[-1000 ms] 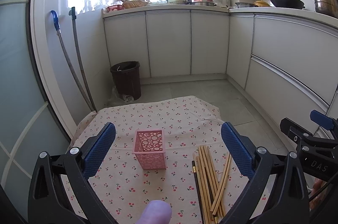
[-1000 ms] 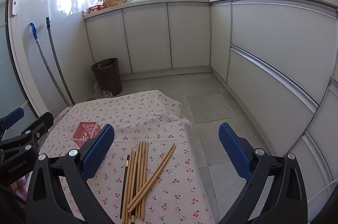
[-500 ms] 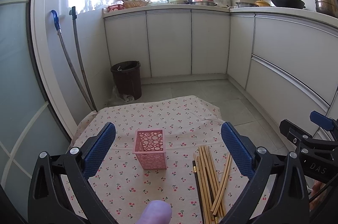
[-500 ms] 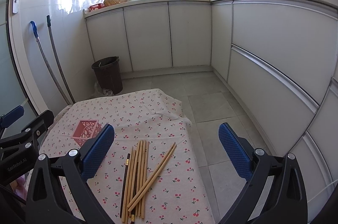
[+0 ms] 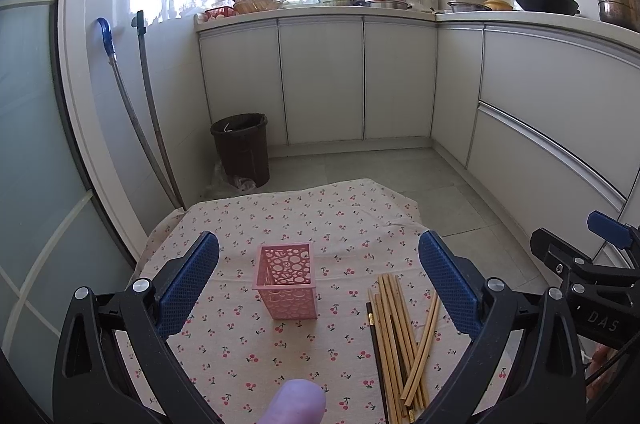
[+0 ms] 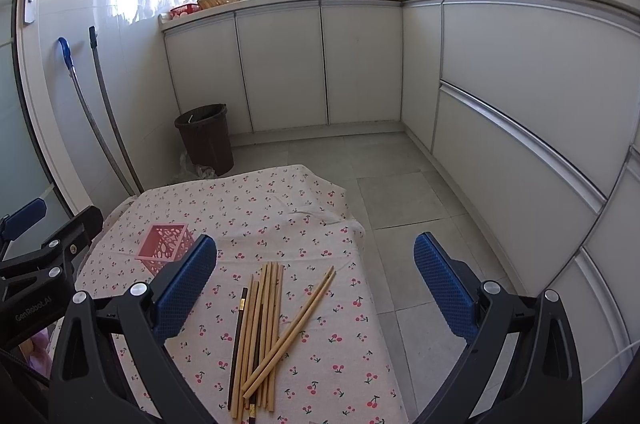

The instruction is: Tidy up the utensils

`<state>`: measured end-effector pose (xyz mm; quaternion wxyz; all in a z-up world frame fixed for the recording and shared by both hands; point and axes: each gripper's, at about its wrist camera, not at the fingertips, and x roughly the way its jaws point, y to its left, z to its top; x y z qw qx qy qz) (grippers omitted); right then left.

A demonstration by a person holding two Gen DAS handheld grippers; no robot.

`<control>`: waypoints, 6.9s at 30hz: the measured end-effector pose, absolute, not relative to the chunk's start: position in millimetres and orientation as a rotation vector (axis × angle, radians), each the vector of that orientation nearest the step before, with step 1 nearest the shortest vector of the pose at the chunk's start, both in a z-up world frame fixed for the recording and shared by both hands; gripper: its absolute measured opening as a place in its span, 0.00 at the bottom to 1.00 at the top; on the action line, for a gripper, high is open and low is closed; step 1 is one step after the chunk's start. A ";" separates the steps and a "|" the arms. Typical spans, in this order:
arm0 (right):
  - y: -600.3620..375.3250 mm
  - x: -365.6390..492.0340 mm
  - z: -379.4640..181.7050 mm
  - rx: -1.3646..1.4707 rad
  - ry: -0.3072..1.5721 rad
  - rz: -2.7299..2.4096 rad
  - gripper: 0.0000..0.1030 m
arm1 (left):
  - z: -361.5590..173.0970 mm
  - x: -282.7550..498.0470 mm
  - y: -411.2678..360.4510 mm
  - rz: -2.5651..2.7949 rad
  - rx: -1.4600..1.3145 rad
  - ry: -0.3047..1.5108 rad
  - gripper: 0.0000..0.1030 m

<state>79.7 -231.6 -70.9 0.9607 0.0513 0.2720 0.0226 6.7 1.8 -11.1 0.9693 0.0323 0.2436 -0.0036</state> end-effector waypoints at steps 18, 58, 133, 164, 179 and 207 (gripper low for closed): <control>-278.5 110.2 -94.2 0.548 0.772 0.292 0.93 | -141.5 80.6 0.0 -0.165 -0.003 1.304 0.93; -344.2 137.3 -148.9 1.086 0.964 0.431 0.93 | -215.9 180.6 -48.9 0.007 -0.062 1.345 0.22; -172.2 241.0 -282.9 0.340 1.345 0.185 0.05 | -152.5 101.7 72.5 -0.094 -0.144 1.176 0.08; -167.1 154.3 -167.5 0.225 0.946 0.407 0.04 | -154.0 90.3 66.0 -0.126 -0.133 1.029 0.06; -168.1 94.0 -77.5 0.236 0.738 0.505 0.04 | -65.6 28.1 79.8 -0.155 -0.157 0.809 0.06; -141.2 208.8 -22.8 0.368 0.622 0.472 0.04 | -16.3 153.7 123.7 -0.005 -0.436 0.626 0.21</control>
